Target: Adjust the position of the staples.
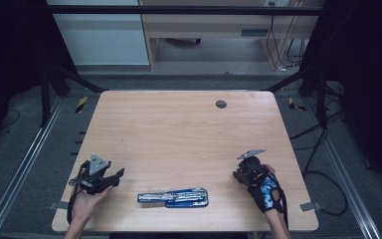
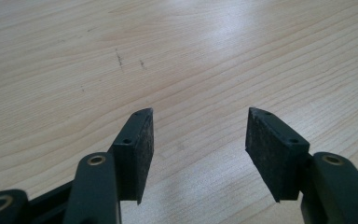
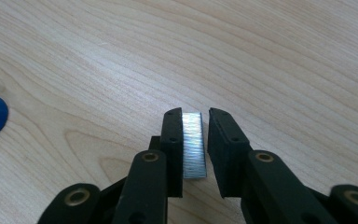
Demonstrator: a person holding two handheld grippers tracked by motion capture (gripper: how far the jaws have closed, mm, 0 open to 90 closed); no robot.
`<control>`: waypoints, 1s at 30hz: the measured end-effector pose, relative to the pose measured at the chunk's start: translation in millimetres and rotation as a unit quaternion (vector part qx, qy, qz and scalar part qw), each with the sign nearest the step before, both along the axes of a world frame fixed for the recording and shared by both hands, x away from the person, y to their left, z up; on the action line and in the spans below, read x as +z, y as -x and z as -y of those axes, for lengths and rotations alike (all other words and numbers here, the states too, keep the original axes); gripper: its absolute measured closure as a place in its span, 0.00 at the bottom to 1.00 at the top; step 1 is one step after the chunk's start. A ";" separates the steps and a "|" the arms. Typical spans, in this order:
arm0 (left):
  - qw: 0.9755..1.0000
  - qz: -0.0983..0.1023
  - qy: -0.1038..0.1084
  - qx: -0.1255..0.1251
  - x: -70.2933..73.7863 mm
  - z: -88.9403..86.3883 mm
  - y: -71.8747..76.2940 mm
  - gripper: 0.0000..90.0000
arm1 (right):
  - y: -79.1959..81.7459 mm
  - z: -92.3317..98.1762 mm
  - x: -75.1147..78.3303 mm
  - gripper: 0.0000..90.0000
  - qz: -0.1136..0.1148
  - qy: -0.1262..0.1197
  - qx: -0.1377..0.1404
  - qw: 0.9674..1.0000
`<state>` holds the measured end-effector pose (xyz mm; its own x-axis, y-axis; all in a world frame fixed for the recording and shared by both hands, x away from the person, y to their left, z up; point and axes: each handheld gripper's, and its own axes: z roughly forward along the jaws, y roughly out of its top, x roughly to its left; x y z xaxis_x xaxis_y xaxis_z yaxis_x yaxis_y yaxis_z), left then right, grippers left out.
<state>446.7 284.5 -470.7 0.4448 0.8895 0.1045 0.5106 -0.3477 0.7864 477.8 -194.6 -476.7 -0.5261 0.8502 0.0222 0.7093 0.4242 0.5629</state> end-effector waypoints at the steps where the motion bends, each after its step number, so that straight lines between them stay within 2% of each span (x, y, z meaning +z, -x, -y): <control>1: 1.000 0.001 0.000 0.000 -0.1 0.2 0.0 0.47 | -0.4 -0.1 -0.7 0.86 0.002 0.003 0.002 1.000; 15: 1.000 -0.003 -0.005 -0.006 -0.2 0.9 -0.3 0.47 | -2.3 -0.5 -2.3 0.87 -0.007 0.004 0.002 1.000; 19: 1.000 -0.003 -0.005 -0.006 -0.2 0.9 -0.2 0.47 | -1.4 -0.1 0.7 0.87 -0.008 -0.004 0.002 1.000; 27: 1.000 -0.003 -0.005 -0.007 -0.3 0.9 -0.2 0.47 | 1.2 1.9 9.6 0.87 0.006 -0.026 0.034 0.999; 30: 1.000 -0.002 -0.004 -0.007 -0.6 0.6 -0.3 0.47 | 2.8 1.7 13.9 0.87 0.019 -0.022 0.053 0.998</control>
